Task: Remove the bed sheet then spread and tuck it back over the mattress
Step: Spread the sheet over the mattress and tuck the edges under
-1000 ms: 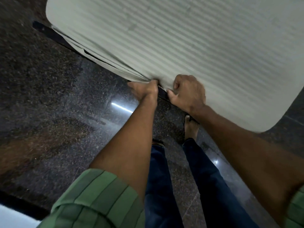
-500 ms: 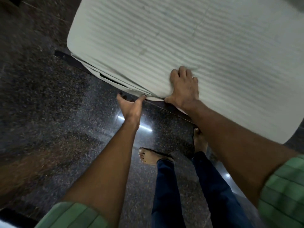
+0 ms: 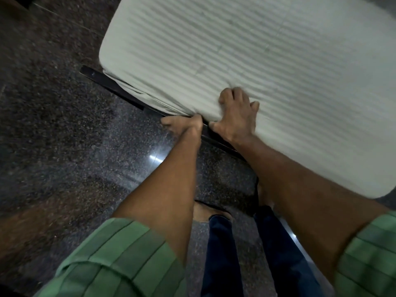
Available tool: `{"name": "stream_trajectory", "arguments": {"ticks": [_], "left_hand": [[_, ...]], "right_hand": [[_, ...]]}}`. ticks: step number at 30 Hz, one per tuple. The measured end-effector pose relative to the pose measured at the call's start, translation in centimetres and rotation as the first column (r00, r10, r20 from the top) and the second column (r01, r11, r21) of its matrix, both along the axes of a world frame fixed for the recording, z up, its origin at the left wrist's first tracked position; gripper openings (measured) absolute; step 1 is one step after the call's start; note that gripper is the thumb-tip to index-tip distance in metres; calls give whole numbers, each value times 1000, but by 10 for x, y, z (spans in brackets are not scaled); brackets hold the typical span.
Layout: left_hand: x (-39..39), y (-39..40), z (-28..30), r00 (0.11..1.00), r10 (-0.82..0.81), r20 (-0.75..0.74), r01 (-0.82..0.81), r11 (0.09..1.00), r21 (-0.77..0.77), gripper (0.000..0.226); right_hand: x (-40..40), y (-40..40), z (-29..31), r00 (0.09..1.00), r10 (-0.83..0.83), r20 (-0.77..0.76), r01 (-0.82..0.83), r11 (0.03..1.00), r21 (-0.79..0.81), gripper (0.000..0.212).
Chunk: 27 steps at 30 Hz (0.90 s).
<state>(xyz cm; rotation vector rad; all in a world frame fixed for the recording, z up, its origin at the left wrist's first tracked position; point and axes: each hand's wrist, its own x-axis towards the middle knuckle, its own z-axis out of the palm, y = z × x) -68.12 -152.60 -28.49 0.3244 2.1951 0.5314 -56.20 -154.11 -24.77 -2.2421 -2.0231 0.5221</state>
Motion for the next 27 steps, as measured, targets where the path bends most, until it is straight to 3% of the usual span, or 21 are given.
{"name": "stream_trajectory", "arguments": {"ticks": [3,5,10,12,15,17,19,21,23,25,27], "left_hand": [[-19,-16,-8,950,59,306,-109,983,148,84],[-36,-15,-6,920,139,366,-235,944,232,90],[-65,7,4,990,118,74,-135,949,286,105],[-63,17,9,989,148,10,-146,960,238,106],[-52,38,8,983,147,-105,-140,988,70,85],[-49,56,12,974,187,-130,-191,981,-21,71],[-53,65,9,965,242,-103,-249,966,-68,70],[-56,57,5,984,172,-50,-175,983,-60,81],[-65,30,-1,990,50,133,-66,991,120,94],[-80,11,-1,942,83,326,-171,953,249,100],[-95,7,-5,938,164,306,-258,919,297,99]], "right_hand": [[1,10,-1,998,36,51,-34,999,-41,81],[-1,16,-2,996,53,74,-48,997,-61,86],[-8,25,3,992,74,97,-59,987,-147,87],[-17,25,4,1000,14,-2,-14,986,-166,87],[-39,24,0,980,-38,-196,22,996,-83,73],[-51,32,-3,979,-7,-203,-2,999,-42,68],[-62,45,-7,991,11,-131,-19,998,-61,75],[-70,57,-11,1000,25,-9,-26,990,-136,99],[-80,59,-11,995,47,82,-32,983,-180,114],[-85,64,-9,993,37,114,-17,984,-176,115],[-86,68,-6,996,23,88,-5,980,-201,113]]}}
